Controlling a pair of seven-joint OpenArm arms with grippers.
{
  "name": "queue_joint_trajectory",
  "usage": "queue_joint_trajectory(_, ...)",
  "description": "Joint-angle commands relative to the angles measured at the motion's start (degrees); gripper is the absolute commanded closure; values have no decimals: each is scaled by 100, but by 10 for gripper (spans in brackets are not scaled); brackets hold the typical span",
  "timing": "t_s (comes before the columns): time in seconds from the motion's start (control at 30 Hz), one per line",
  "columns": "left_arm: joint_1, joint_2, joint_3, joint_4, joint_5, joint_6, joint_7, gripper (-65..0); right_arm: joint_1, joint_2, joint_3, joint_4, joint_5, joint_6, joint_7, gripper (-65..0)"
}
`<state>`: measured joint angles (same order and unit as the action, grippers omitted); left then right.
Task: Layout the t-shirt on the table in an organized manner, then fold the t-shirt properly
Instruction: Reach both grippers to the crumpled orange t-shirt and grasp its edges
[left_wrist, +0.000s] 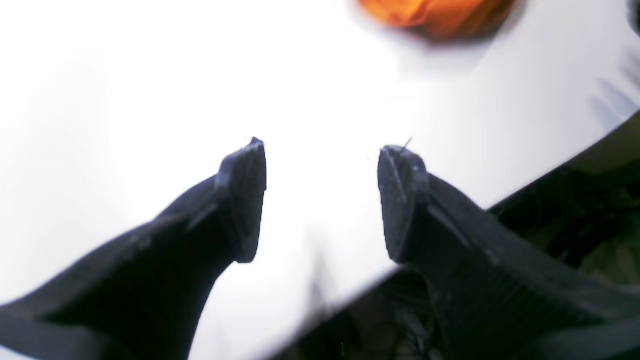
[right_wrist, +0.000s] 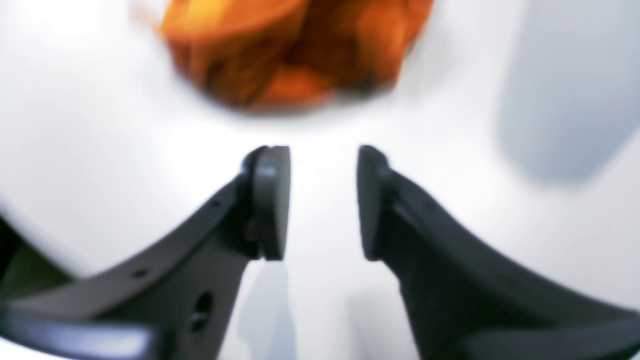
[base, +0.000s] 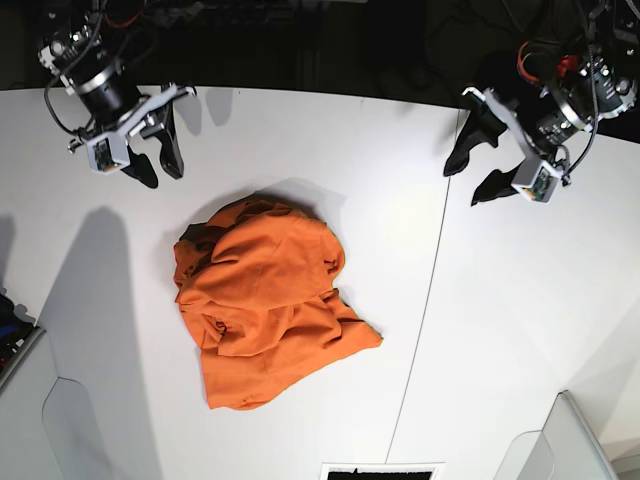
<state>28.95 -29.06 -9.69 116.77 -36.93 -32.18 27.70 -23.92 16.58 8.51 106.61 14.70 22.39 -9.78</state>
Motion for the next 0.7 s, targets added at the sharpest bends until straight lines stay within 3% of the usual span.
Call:
queue_joint_trajectory(0.0,-251,-66,190,83,-24,-2,-129,-381,238,-55,31,-33,31,-39,28,-248)
queue_joint_trajectory(0.17,-1403,24,1504,-293,516,262,-153,-381,1259,-503,33,-852,-262,-278,-140,-253)
queue_joint_trajectory(0.3,-2168,365,2280,-1001,772,262,-201,-413,1932,-640,42,-1504,-570,-490,-138,-282)
queue_joint_trajectory(0.4,-2682,737,2634,-1639,909,260,-219,-427,2404,-739,42,-1956,-586,-485,-140,-324)
queue_joint_trajectory(0.67,-3526,1471,3084,-2970,1156,260,-354,-427,3204,-914,37,-3077,-778,-275,-140,-321)
